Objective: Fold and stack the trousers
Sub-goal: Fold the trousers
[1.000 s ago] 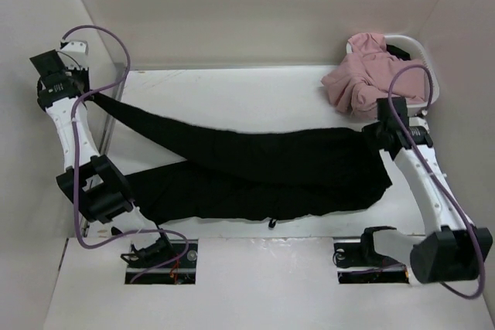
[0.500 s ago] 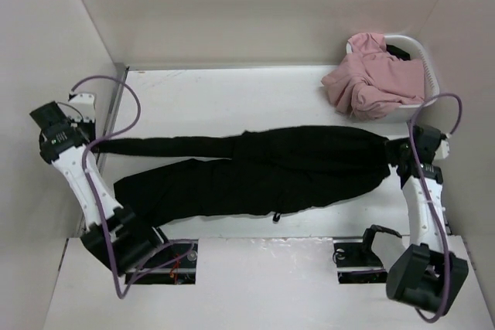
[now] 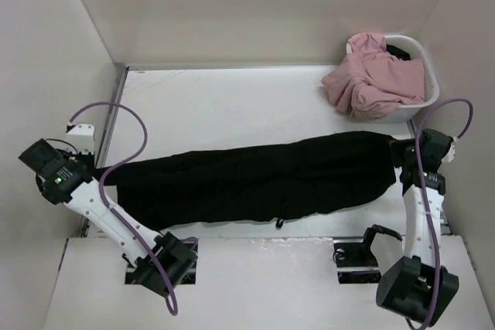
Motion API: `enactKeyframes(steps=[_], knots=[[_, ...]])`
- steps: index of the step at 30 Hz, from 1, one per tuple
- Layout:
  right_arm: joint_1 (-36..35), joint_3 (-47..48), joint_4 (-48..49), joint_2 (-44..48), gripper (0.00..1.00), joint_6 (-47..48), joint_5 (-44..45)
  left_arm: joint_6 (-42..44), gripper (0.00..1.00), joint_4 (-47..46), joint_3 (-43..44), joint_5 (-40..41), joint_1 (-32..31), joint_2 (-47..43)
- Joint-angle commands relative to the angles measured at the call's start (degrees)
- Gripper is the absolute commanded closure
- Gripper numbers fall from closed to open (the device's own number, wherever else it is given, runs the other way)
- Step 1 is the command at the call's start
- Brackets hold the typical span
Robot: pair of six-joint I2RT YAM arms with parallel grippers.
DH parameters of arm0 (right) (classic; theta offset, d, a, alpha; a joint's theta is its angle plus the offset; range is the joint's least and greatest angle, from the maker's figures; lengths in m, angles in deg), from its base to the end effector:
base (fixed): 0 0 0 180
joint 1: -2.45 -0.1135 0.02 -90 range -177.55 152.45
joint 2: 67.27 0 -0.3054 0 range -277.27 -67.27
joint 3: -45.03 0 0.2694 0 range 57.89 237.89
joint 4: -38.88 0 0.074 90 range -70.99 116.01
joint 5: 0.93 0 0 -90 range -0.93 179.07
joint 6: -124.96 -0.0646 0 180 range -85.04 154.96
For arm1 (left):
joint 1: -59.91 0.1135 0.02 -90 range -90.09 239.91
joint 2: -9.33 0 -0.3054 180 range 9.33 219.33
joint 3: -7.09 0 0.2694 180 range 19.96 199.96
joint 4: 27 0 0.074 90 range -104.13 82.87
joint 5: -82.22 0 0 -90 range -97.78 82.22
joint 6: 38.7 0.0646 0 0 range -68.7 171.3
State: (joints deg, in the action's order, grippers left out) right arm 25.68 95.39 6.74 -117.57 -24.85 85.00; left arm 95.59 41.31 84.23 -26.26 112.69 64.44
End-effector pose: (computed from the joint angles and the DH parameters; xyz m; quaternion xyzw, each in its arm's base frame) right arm 0.1963 -0.0793 0.2752 0.5668 0.6661 0.1814 0.4497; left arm 0.1303 0.1377 0.3673 -0.0082 0.9180 0.1767 0.3550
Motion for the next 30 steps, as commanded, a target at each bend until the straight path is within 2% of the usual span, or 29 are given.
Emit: enactKeyframes(steps=[1, 4, 7, 8, 11, 12, 15, 18, 20, 22, 25, 30], knots=[[0.4, 2.9, -4.4, 4.2, 0.96, 0.0, 2.3, 8.2, 0.96, 6.2, -4.2, -2.8, 0.6, -4.6], [2.0, 1.6, -11.8, 9.0, 0.93, -0.7, 6.3, 14.2, 0.96, 9.2, -8.8, -0.3, 1.8, -8.6], [4.9, 1.3, -18.4, 14.5, 0.82, -1.9, 11.8, 19.8, 0.94, 10.0, -12.5, 3.8, 3.3, -10.9], [5.4, 1.7, -20.4, 15.5, 0.73, -2.0, 13.9, 21.2, 0.93, 10.0, -13.5, 5.2, 3.5, -11.0], [6.6, 2.9, -25.4, 17.5, 0.38, -3.5, 18.9, 27.2, 0.85, 8.3, -18.0, 11.9, 4.0, -10.7], [7.2, 3.4, -26.3, 18.2, 0.3, -3.8, 20.1, 29.1, 0.82, 7.1, -19.5, 13.5, 4.2, -10.6], [7.6, 5.6, -27.7, 19.2, 0.15, -2.5, 23.9, 34.4, 0.7, 2.8, -21.6, 15.2, 7.1, -9.4], [6.5, 8.4, -27.1, 20.4, 0.11, -0.4, 25.3, 38.3, 0.55, 2.5, -19.0, 13.9, 10.4, -5.4], [4.3, 9.9, -24.4, 21.0, 0.13, 2.1, 24.0, 37.9, 0.51, 1.3, -15.4, 11.4, 11.8, -1.8], [-2.0, 9.6, -19.0, 21.0, 0.18, 4.8, 18.3, 33.4, 0.46, 0.4, -11.5, 7.3, 10.7, 1.4], [-14.9, 8.7, -12.6, 18.6, 0.2, 5.3, 17.1, 23.9, 0.38, 0.6, -8.2, 3.4, 0.6, 5.3], [-37.2, 10.3, -9.3, 7.3, 0.19, 10.3, 26.5, 10.1, 0.38, -3.6, -7.3, 2.8, -20.7, 10.4]])
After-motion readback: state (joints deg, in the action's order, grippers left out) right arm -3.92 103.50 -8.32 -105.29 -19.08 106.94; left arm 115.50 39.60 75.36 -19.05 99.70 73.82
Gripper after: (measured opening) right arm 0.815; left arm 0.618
